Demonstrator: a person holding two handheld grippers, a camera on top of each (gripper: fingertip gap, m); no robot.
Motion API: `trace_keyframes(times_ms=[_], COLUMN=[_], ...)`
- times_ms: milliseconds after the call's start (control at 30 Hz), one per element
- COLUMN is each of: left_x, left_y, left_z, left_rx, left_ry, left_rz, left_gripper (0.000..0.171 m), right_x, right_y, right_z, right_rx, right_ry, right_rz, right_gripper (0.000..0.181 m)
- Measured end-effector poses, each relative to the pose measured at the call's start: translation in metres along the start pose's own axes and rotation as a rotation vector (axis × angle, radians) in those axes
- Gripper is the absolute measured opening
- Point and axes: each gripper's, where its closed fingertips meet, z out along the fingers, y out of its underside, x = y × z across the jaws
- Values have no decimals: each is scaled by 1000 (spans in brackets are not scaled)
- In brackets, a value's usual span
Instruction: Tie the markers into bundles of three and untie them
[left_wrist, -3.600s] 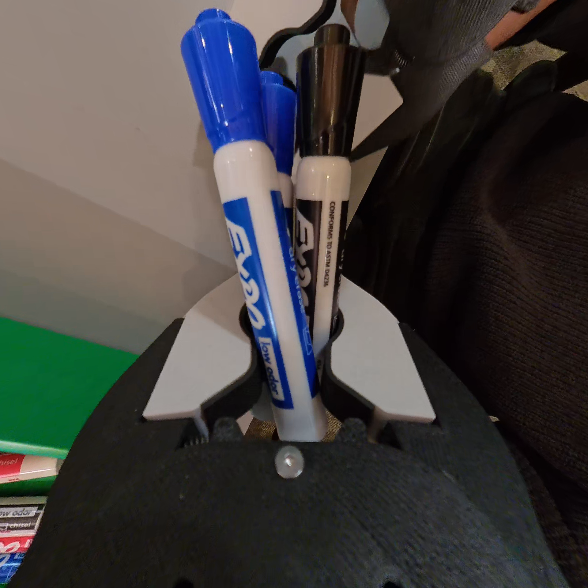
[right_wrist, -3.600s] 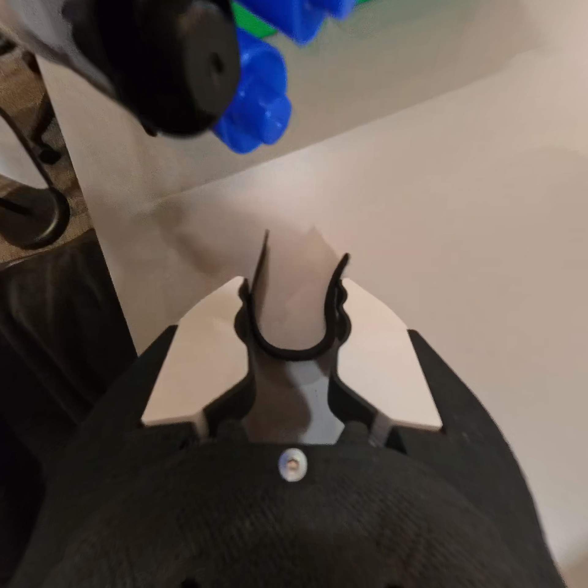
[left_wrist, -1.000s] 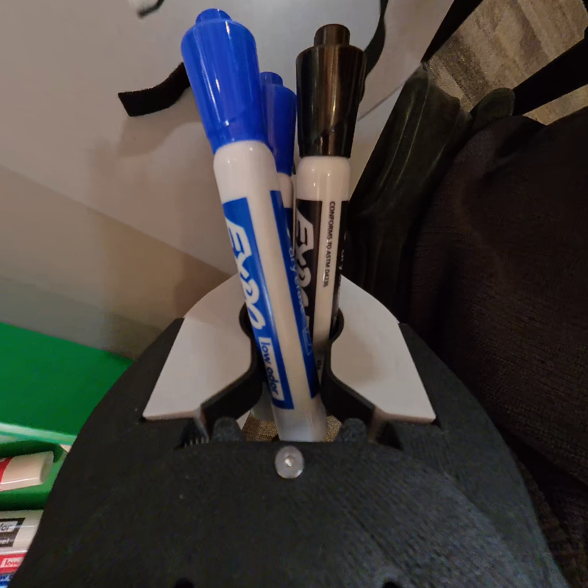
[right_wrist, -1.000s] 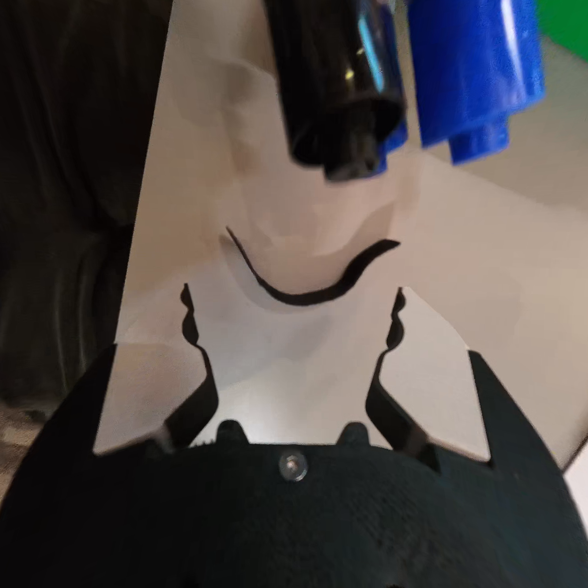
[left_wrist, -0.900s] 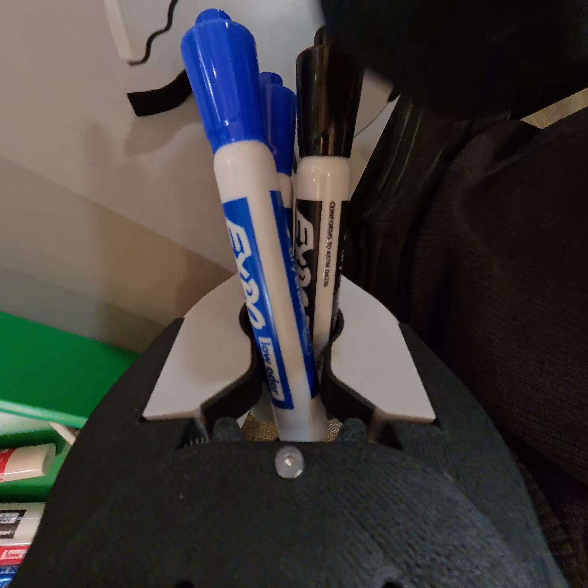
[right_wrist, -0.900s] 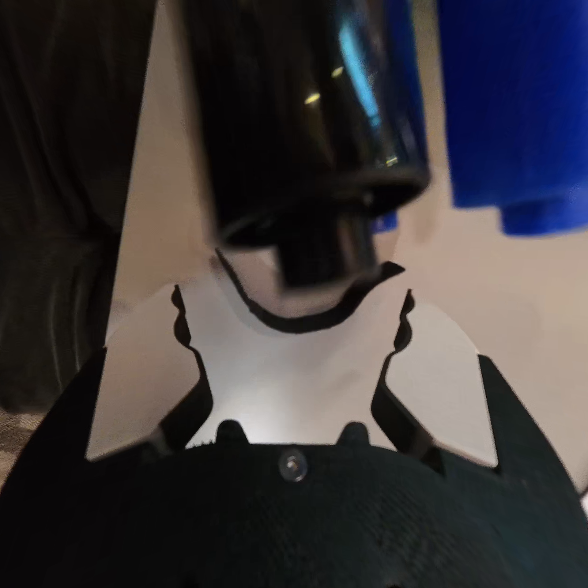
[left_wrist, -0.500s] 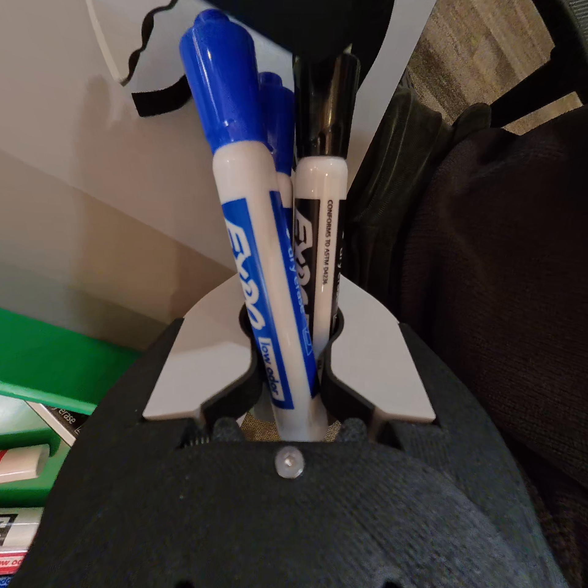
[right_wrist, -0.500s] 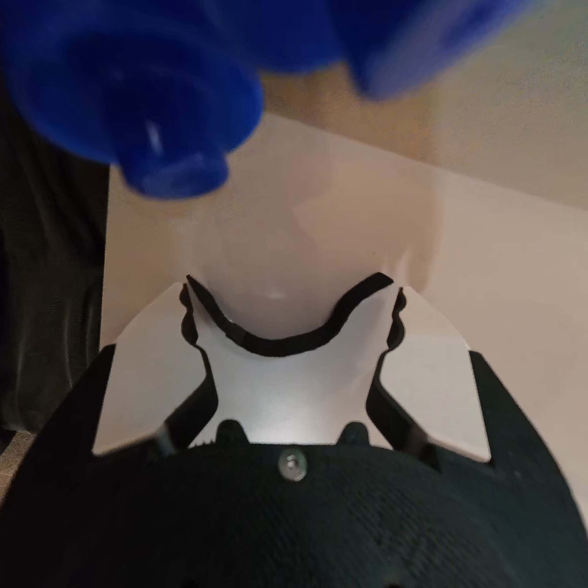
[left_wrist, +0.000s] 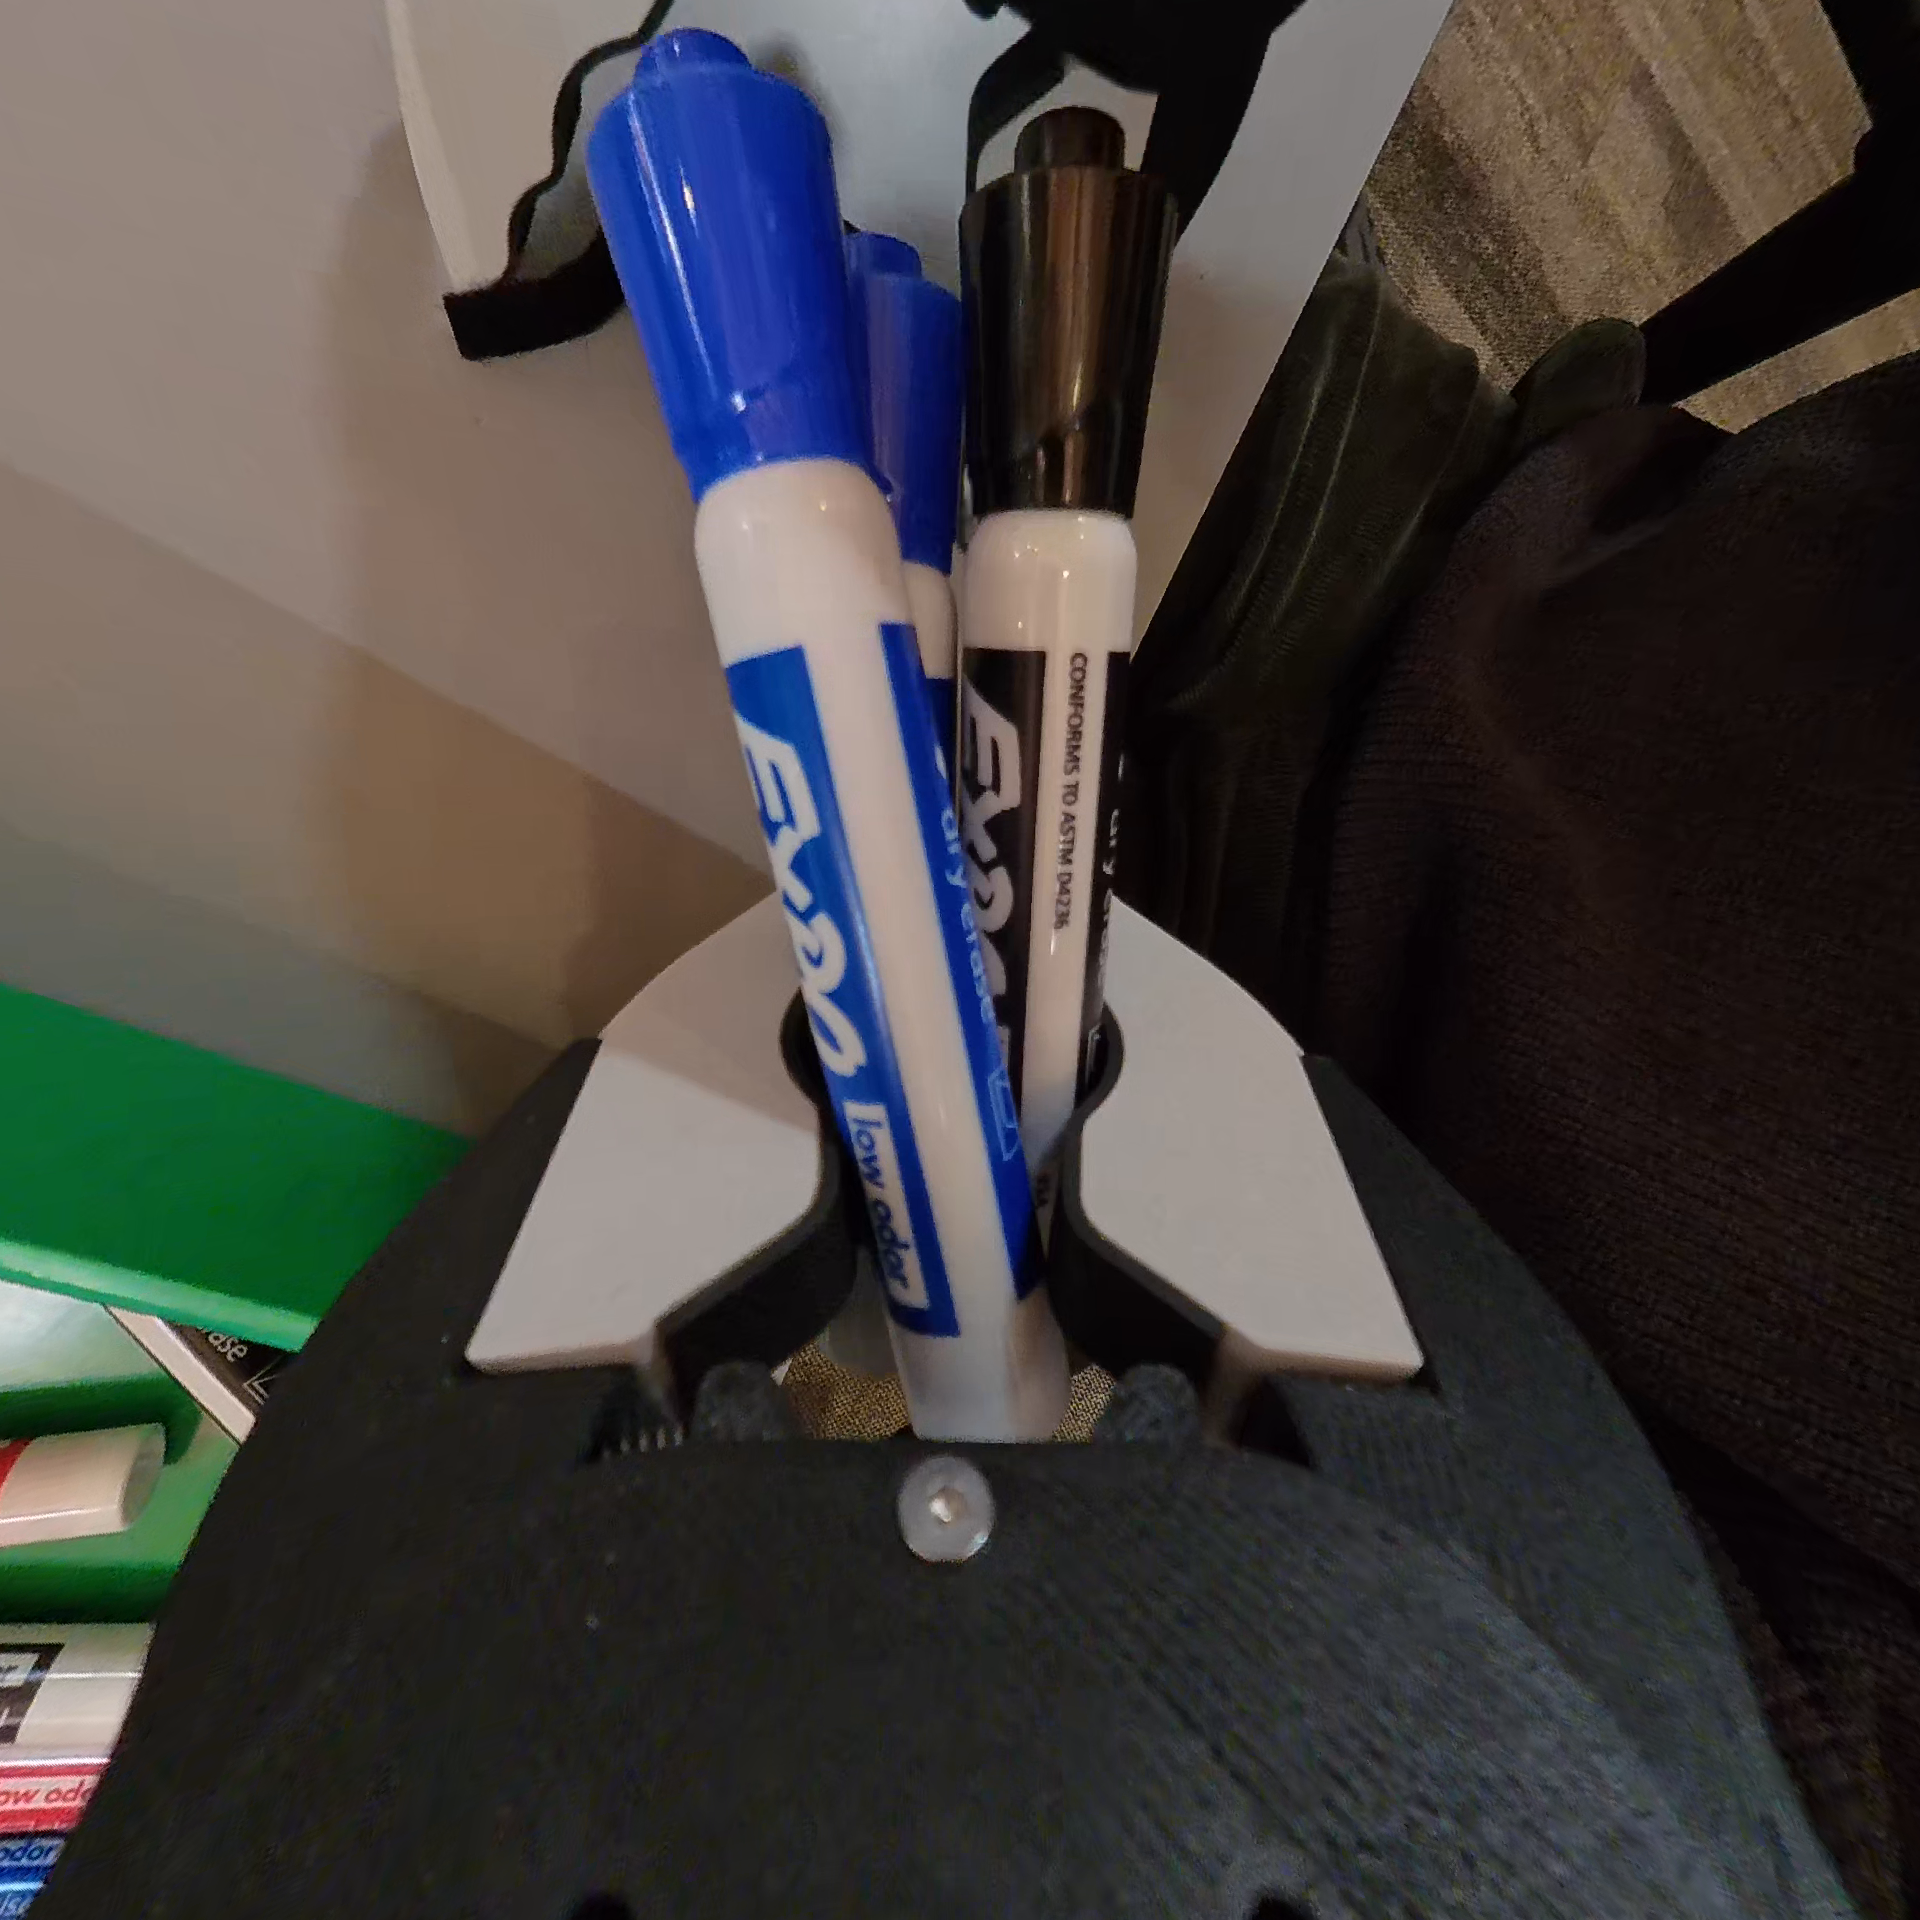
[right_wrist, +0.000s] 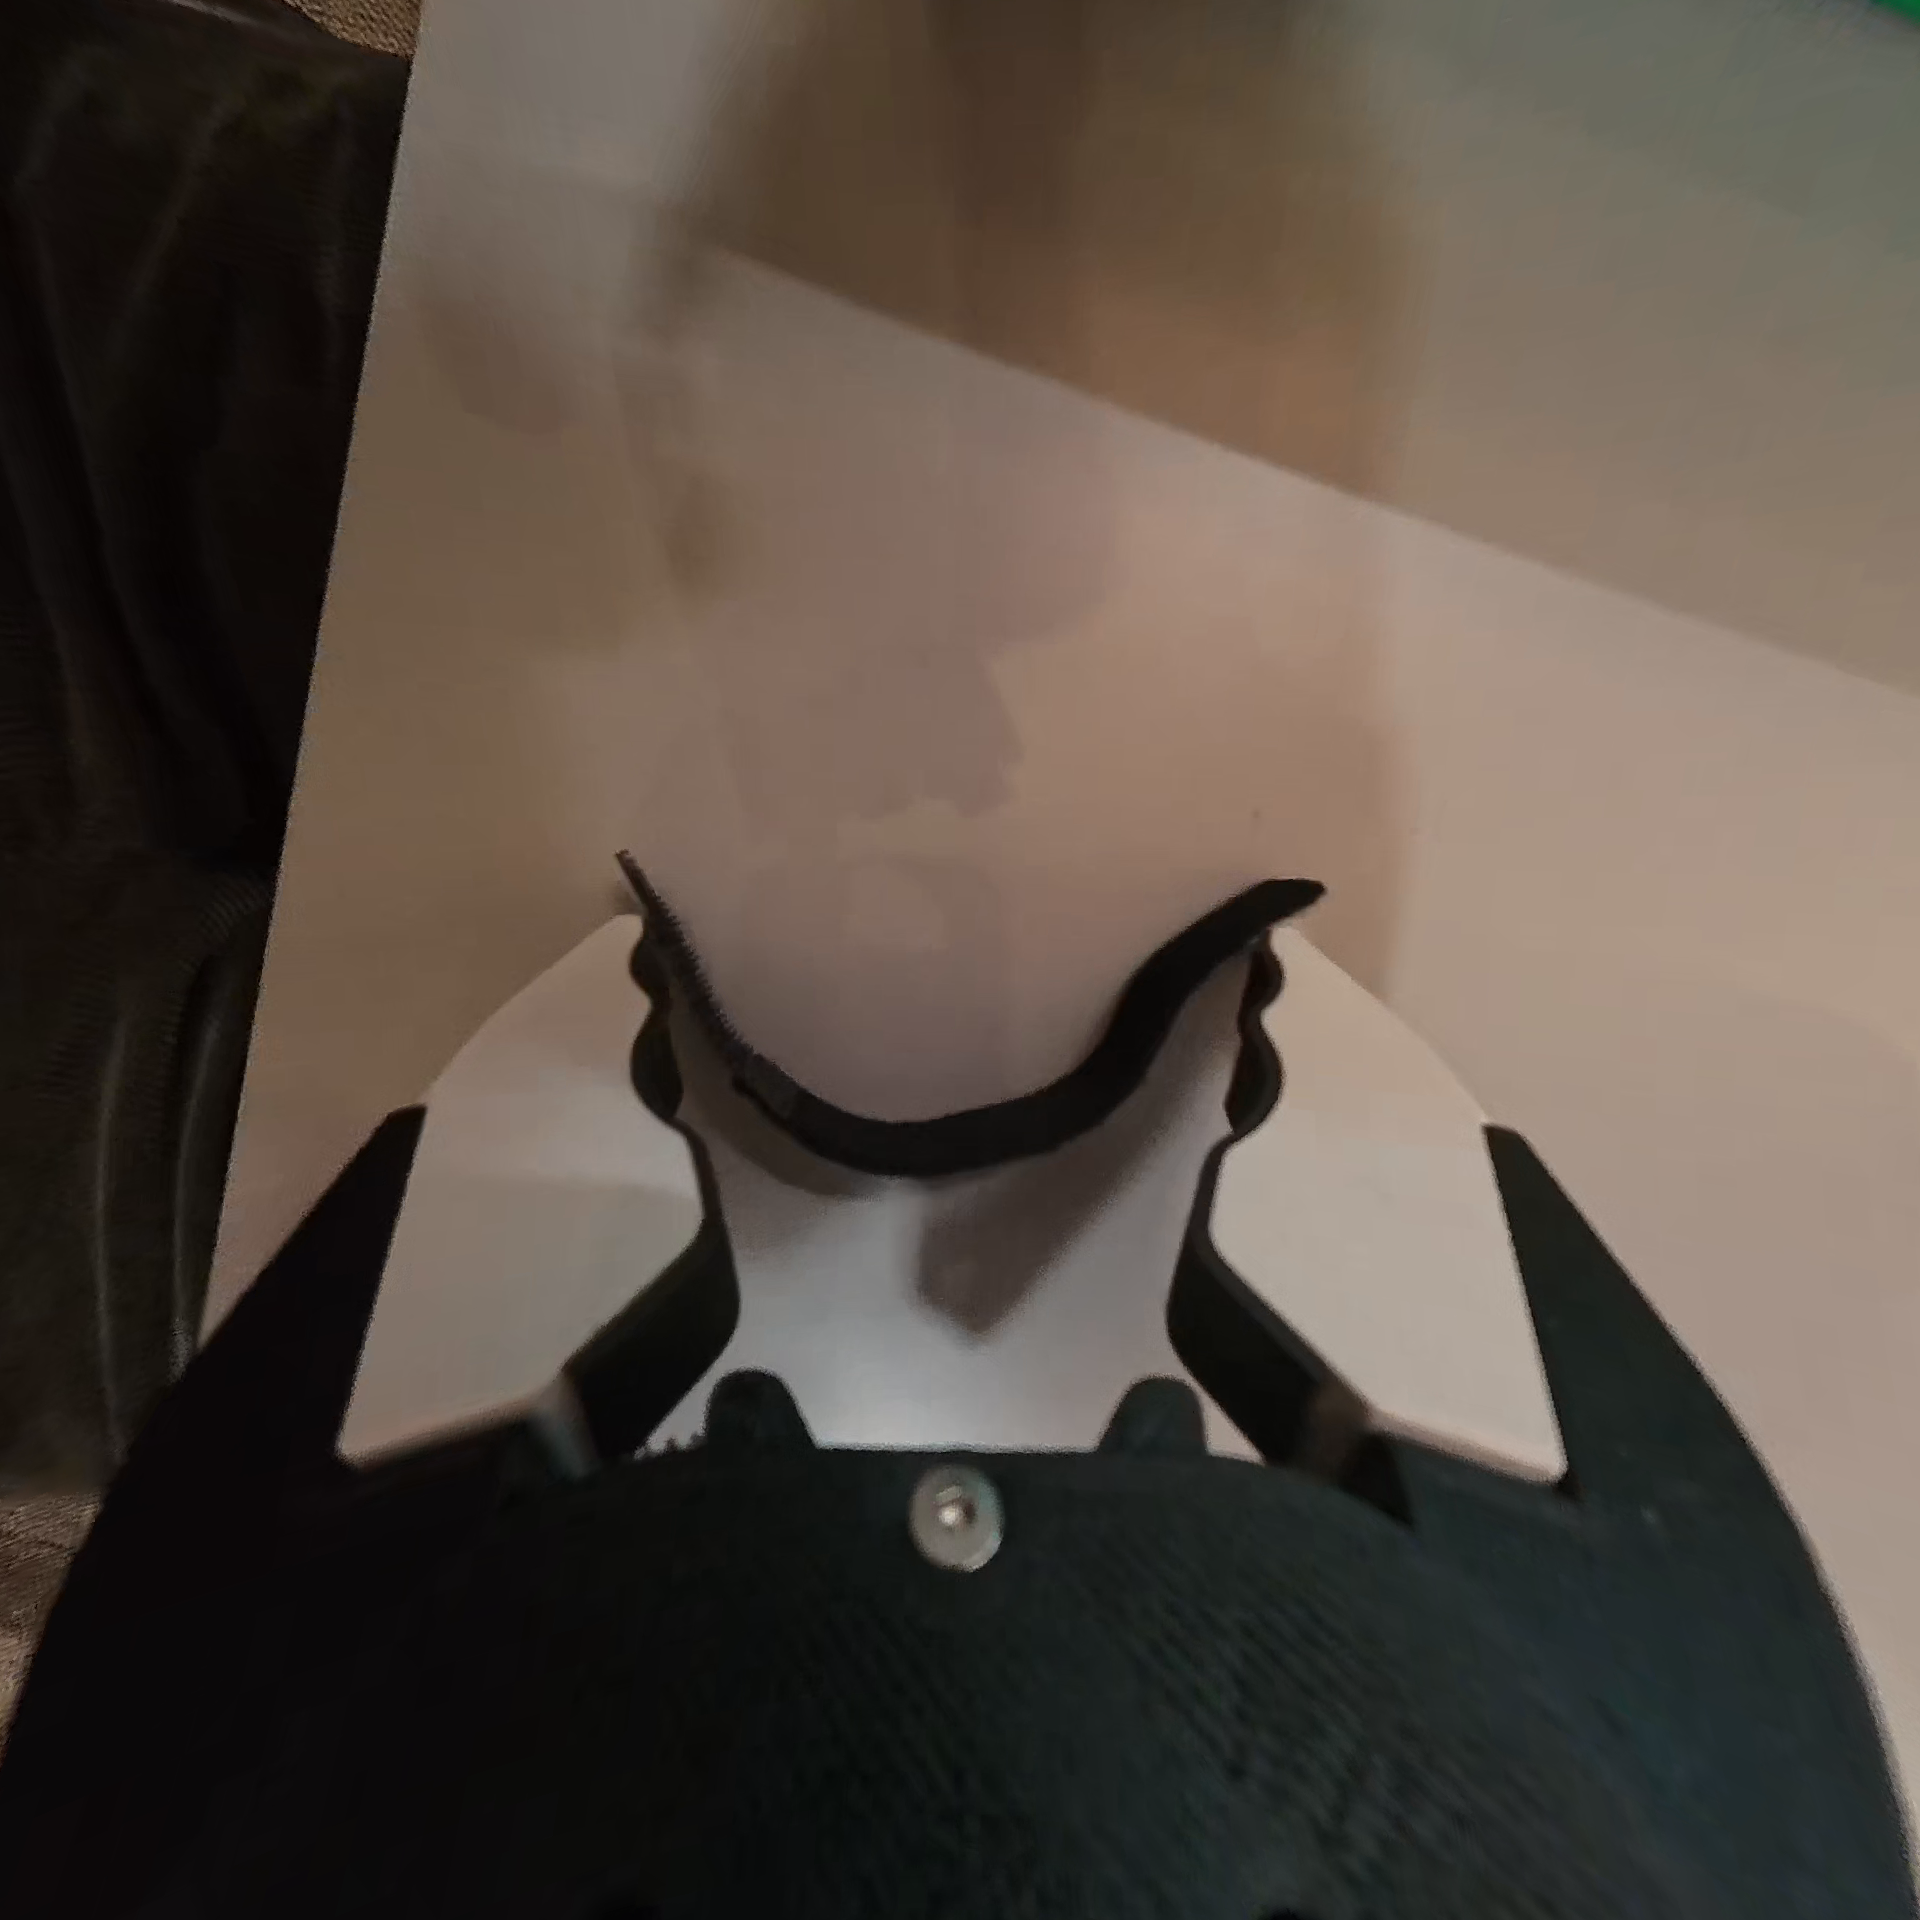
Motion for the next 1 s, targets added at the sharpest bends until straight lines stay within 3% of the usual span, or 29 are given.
trace_keyframes(times_ms=[67, 167, 300, 600, 733, 833, 1000], left_x=[0, 0, 0, 2, 3, 3, 0], left_y=[0, 0, 0, -1, -3, -4, -2], left_z=[0, 0, 0, 12, 12, 4, -18], left_rx=[2, 4, -1, -40, -42, -18, 44], left_ry=[2, 9, 7, 9, -4, -21, -53], left_rz=[-1, 1, 3, 14, 17, 18, -5], left_gripper=[45, 45, 45, 45, 45, 45, 45], right_x=[0, 0, 0, -10, -5, -7, -5], right_y=[-1, -1, 0, -28, -14, -14, -42], right_z=[0, -5, -16, -72, -61, -44, -20], right_rx=[8, 36, 103, 569, 538, 492, 416], right_ry=[-9, -10, 6, 52, 136, 109, 135], right_rz=[1, 6, 47, 262, 304, 346, 298], right_gripper=[103, 78, 73, 64, 72, 87, 116])
